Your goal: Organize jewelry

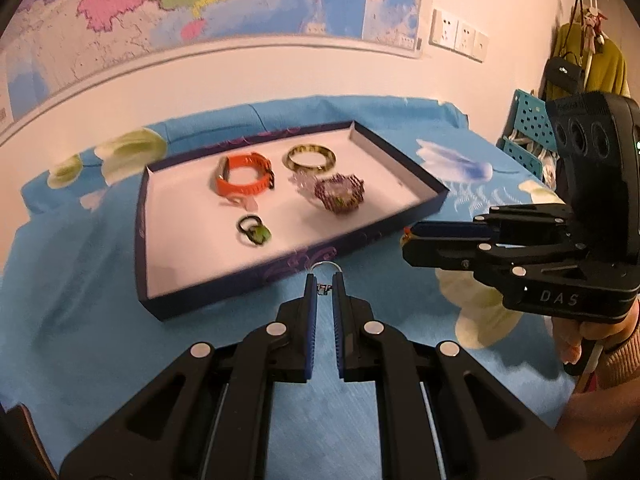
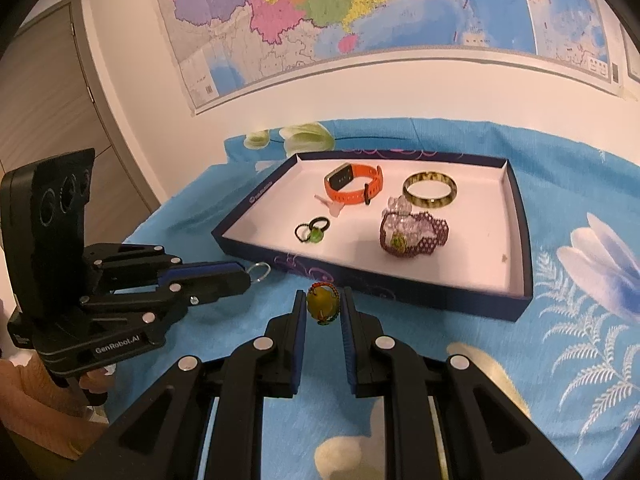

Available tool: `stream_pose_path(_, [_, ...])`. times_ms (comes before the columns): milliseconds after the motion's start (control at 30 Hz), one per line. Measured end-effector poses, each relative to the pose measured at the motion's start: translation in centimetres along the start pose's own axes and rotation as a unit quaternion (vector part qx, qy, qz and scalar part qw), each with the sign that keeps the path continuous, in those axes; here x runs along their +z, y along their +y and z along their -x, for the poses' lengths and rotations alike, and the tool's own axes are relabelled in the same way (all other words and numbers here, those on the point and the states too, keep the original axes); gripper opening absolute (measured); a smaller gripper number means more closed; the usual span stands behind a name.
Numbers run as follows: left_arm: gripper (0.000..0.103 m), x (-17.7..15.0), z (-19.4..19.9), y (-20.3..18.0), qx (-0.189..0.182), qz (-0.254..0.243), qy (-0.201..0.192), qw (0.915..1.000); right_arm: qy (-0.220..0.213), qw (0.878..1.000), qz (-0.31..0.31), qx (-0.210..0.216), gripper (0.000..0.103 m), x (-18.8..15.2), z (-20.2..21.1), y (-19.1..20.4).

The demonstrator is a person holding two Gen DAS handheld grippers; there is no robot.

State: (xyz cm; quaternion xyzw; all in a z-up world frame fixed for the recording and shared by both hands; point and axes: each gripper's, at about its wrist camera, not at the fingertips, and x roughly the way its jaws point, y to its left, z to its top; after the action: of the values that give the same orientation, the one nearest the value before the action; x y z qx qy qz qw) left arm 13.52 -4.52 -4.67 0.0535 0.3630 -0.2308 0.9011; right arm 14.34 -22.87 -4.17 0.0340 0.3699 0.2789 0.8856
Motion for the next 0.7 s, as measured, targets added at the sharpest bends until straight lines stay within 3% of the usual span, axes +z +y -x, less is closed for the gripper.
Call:
stream_pose_path(267, [0.008,1.5,-0.2,1.0,0.007,0.01,-0.013,0.9998,-0.013,1.0,0.002,-0.007,0.015,1.7,-0.3,-0.9])
stream_pose_path(333, [0.003,1.7,-0.4,1.1,0.007,0.011,-0.014,0.9998,-0.015,1.0,0.002,-0.011,0.015,2.1,-0.5,-1.2])
stream_pose_path(433, [0.002,2.0,-0.8,1.4,0.005,0.015,-0.014,0.9998,-0.016,1.0,-0.001,-0.014,0.015,2.6,-0.9,-1.6])
stream_pose_path(700, [0.002,1.9,-1.2,1.9,0.006,0.019,-0.01,0.9997,-0.012,1.0,-0.01,-0.009,0.015,2.4,-1.7,-2.1])
